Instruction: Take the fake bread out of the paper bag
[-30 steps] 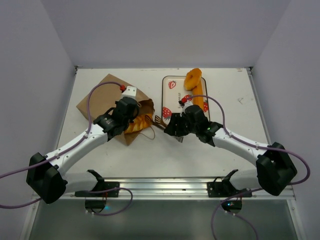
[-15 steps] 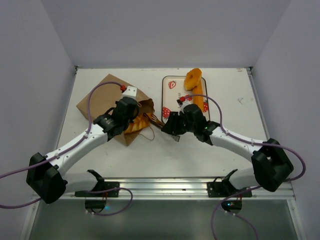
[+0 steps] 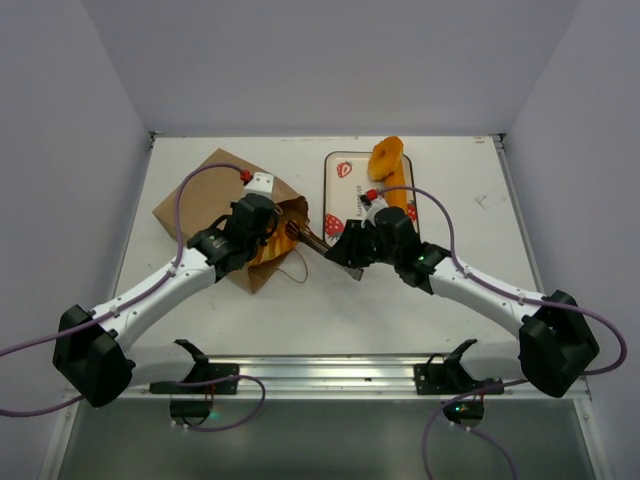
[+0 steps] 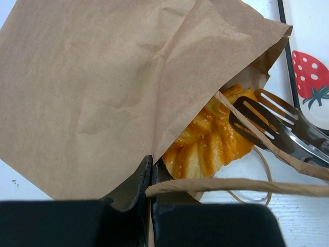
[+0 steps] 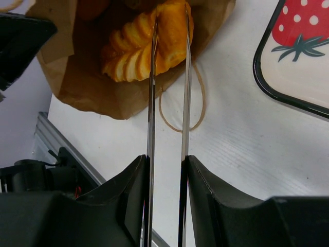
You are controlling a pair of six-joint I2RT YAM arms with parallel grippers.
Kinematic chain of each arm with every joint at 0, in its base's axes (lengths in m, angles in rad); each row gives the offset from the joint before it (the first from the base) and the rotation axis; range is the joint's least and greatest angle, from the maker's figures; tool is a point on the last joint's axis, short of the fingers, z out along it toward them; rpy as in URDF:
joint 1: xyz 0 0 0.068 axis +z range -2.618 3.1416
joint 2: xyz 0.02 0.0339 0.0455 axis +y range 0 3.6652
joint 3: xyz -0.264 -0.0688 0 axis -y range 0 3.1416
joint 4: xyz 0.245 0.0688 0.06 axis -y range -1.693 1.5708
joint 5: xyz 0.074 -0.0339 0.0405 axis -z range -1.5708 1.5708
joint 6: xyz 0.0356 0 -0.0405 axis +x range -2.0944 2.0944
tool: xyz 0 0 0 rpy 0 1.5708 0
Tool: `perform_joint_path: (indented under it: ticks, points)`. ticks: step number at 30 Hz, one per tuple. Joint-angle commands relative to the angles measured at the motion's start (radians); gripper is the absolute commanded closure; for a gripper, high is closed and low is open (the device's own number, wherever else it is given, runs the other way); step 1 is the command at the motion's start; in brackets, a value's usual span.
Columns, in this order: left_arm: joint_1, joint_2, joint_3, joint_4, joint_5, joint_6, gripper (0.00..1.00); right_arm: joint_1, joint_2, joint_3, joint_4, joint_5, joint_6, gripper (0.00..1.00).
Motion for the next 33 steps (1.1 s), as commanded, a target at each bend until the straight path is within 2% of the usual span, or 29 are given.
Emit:
perform_joint_path:
  ticks: [1,14,20,26,33]
  points:
    - [0.004,0.007,0.007,0.032,-0.027,0.001,1.00,0.006,-0.077,0.009,0.012,-0.010,0.006,0.69]
    - [0.050,0.047,0.021,-0.005,-0.064,-0.041,1.00,0.003,-0.192,0.012,-0.121,0.024,-0.028,0.71]
    - [0.085,0.081,0.047,-0.037,-0.058,-0.065,1.00,-0.015,-0.206,0.045,-0.204,0.024,-0.065,0.76]
    - [0.121,0.079,0.050,-0.037,-0.044,-0.073,1.00,-0.081,-0.242,0.053,-0.244,-0.022,-0.089,0.75]
    - [0.125,0.075,0.045,-0.040,-0.047,-0.074,1.00,-0.215,-0.270,0.068,-0.279,-0.114,-0.121,0.75]
